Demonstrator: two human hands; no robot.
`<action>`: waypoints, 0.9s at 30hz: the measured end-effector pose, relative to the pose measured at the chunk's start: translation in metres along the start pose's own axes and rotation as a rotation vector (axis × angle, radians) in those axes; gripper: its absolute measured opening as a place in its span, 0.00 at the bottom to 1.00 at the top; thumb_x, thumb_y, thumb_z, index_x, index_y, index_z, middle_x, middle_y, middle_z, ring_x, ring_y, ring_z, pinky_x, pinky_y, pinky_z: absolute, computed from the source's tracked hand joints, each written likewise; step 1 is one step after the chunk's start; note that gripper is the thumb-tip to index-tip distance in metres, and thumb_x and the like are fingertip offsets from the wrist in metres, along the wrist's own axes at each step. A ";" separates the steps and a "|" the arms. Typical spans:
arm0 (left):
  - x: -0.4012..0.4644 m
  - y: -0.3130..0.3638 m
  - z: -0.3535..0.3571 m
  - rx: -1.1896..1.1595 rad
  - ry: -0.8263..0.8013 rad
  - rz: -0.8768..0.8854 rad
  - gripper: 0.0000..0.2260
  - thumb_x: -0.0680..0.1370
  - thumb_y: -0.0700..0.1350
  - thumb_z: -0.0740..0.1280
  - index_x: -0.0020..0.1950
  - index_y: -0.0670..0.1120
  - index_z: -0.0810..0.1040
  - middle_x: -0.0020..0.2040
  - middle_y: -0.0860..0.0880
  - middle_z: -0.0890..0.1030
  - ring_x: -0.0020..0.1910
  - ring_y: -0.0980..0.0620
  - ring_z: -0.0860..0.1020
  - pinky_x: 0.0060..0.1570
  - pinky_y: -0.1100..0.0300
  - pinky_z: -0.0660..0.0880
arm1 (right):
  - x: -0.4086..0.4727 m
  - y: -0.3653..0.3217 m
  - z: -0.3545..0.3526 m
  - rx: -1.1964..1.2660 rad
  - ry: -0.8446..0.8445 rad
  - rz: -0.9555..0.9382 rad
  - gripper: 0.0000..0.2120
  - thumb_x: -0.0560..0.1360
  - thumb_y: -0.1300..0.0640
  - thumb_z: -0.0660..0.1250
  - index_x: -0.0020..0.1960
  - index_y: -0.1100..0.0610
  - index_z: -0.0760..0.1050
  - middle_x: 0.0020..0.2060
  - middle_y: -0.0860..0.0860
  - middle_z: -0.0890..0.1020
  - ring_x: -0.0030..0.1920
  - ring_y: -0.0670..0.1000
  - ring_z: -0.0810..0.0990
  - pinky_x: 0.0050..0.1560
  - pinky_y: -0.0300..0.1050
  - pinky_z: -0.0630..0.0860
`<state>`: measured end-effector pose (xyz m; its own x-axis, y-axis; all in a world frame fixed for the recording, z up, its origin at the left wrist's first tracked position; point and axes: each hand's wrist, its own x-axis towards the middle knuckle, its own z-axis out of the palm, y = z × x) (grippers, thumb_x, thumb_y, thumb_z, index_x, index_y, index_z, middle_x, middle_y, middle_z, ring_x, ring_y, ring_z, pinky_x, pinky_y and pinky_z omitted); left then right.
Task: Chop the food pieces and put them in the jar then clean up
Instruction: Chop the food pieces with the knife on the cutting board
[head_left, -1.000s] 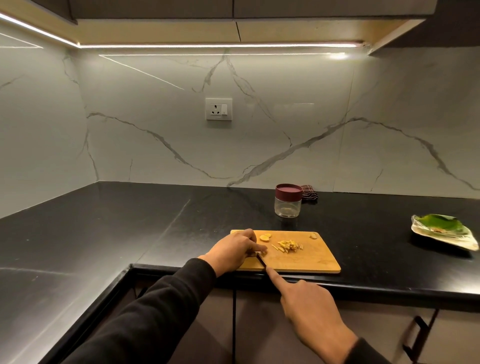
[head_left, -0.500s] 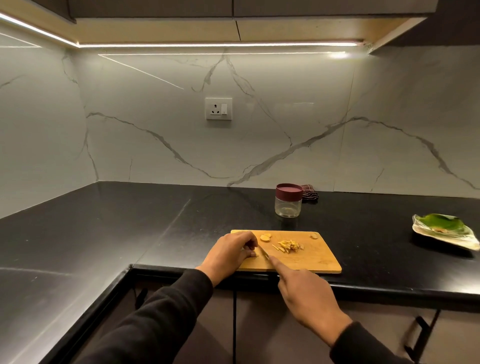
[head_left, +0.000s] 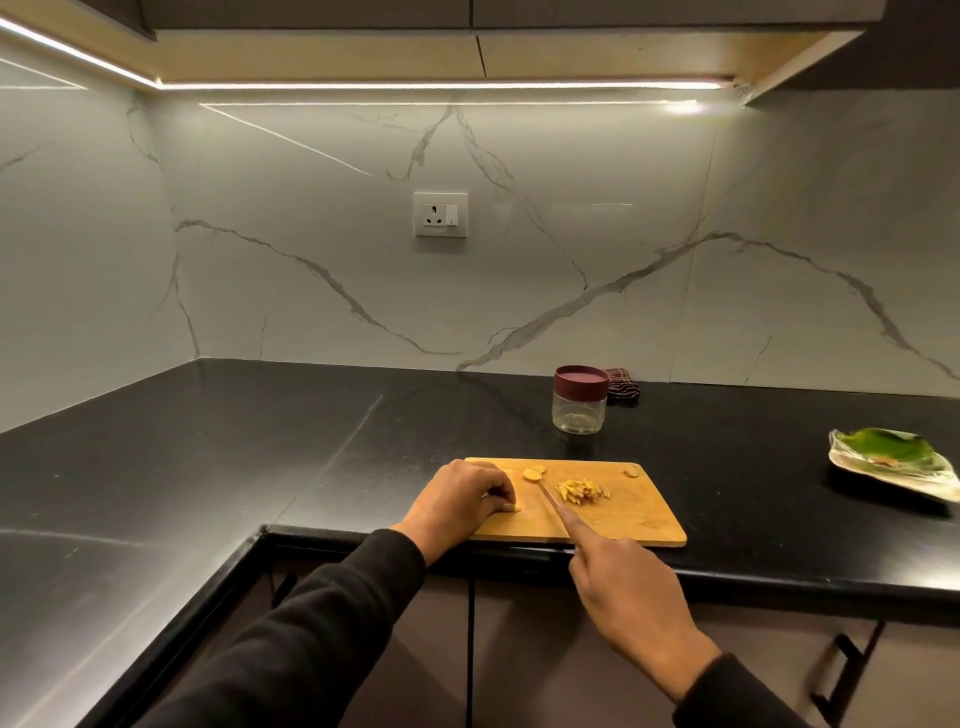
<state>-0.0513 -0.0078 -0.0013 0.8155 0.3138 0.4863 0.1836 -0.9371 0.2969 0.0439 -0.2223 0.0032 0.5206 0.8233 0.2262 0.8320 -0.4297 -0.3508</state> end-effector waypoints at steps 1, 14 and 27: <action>0.000 0.000 -0.001 0.006 -0.003 0.005 0.05 0.78 0.45 0.72 0.52 0.49 0.85 0.50 0.53 0.84 0.47 0.59 0.80 0.51 0.74 0.73 | 0.000 -0.001 0.001 -0.004 -0.006 -0.004 0.27 0.85 0.48 0.52 0.81 0.39 0.45 0.38 0.45 0.76 0.37 0.45 0.76 0.39 0.39 0.74; 0.002 0.002 -0.001 0.048 -0.014 -0.003 0.05 0.79 0.45 0.71 0.53 0.49 0.85 0.51 0.54 0.83 0.48 0.58 0.79 0.54 0.65 0.77 | 0.017 -0.016 0.006 0.001 -0.063 -0.103 0.26 0.85 0.48 0.53 0.81 0.39 0.51 0.42 0.46 0.78 0.40 0.45 0.76 0.37 0.38 0.70; 0.004 -0.001 0.001 0.054 -0.010 0.005 0.04 0.78 0.45 0.71 0.51 0.48 0.85 0.50 0.53 0.83 0.48 0.58 0.79 0.54 0.64 0.77 | 0.025 -0.014 0.010 0.046 -0.094 -0.105 0.25 0.85 0.49 0.53 0.80 0.37 0.51 0.44 0.46 0.79 0.41 0.45 0.77 0.43 0.41 0.76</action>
<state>-0.0479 -0.0061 -0.0004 0.8218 0.3076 0.4796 0.2085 -0.9457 0.2493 0.0432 -0.1923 0.0051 0.4093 0.8949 0.1781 0.8699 -0.3239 -0.3719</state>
